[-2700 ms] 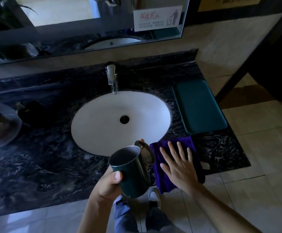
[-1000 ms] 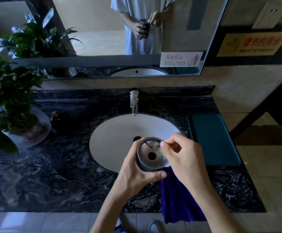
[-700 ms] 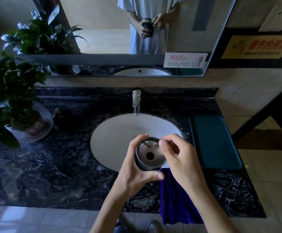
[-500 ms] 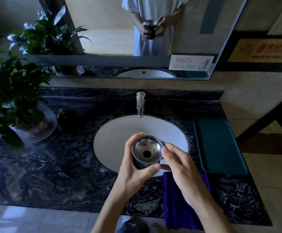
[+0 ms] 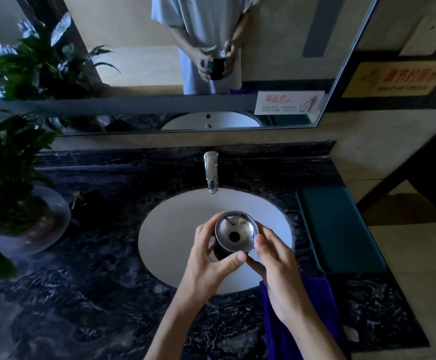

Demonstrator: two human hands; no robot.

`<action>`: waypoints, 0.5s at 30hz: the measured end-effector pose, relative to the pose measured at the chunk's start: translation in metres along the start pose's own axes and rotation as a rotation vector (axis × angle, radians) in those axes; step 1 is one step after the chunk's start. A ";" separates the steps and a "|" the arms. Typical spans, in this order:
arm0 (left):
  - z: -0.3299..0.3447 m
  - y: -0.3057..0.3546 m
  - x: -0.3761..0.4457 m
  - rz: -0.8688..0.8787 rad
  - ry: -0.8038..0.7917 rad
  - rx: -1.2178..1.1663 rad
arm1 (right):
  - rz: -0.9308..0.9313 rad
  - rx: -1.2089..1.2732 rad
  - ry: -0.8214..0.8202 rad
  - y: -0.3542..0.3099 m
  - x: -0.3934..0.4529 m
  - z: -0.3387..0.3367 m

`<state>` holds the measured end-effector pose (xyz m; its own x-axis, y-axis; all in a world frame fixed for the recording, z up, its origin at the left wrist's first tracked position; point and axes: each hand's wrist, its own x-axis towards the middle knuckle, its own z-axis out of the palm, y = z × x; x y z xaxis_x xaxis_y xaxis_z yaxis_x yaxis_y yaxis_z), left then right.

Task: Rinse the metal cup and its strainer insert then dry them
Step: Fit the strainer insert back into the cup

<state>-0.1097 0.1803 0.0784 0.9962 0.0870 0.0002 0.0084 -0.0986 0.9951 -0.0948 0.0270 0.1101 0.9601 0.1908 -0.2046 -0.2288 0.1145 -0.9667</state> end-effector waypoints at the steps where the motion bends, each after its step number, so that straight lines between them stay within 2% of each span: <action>1: 0.003 -0.001 0.003 -0.024 -0.018 0.002 | -0.004 0.010 0.027 0.002 0.001 -0.004; 9: 0.065 -0.014 0.025 -0.191 -0.203 -0.086 | 0.066 -0.001 0.211 0.023 0.014 -0.075; 15: 0.141 -0.032 0.043 -0.264 -0.222 -0.073 | 0.119 0.010 0.310 0.037 0.034 -0.160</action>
<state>-0.0545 0.0475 0.0327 0.9551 -0.1183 -0.2716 0.2700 -0.0295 0.9624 -0.0451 -0.1187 0.0428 0.9296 -0.1020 -0.3541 -0.3420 0.1192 -0.9321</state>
